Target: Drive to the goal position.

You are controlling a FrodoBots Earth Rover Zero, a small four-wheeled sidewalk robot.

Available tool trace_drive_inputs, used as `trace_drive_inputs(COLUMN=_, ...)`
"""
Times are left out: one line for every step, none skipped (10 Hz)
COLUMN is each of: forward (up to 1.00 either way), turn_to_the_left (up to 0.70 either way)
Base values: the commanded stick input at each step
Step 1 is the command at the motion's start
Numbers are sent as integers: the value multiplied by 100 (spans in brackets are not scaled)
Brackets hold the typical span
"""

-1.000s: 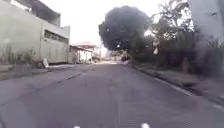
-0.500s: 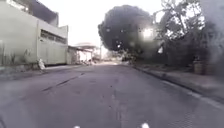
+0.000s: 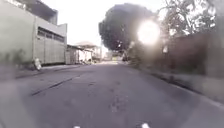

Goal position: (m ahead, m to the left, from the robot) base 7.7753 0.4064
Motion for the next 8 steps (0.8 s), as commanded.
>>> trace_drive_inputs(forward=100, turn_to_the_left=0)
trace_drive_inputs(forward=100, turn_to_the_left=0)
trace_drive_inputs(forward=100, turn_to_the_left=0)
trace_drive_inputs(forward=100, turn_to_the_left=0)
trace_drive_inputs(forward=100, turn_to_the_left=0)
trace_drive_inputs(forward=100, turn_to_the_left=0)
trace_drive_inputs(forward=100, turn_to_the_left=0)
trace_drive_inputs(forward=100, turn_to_the_left=0)
